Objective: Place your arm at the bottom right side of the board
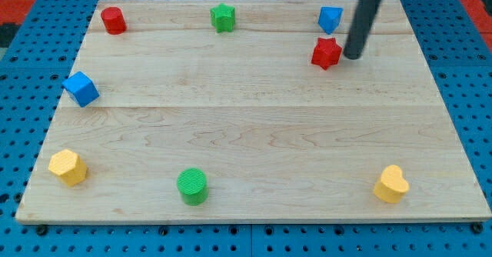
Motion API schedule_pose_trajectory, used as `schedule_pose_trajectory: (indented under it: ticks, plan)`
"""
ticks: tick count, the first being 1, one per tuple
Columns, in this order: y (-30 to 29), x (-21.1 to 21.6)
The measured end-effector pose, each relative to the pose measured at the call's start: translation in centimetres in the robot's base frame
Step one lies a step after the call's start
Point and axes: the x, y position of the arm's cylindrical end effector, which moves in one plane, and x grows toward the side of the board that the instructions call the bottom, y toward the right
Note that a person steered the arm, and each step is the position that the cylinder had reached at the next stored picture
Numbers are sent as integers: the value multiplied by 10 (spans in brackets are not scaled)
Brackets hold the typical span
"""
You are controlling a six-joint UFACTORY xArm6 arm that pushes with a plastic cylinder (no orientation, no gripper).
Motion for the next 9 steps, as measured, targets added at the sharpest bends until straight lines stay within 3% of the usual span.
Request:
schedule_pose_trajectory:
  ticks: [1,2,3,4,5,7,8,9]
  plan:
    - [-88,0]
    - [-140,0]
    - [-137,6]
    - [-128,54]
    - [-41,70]
    - [77,108]
    - [117,131]
    - [110,191]
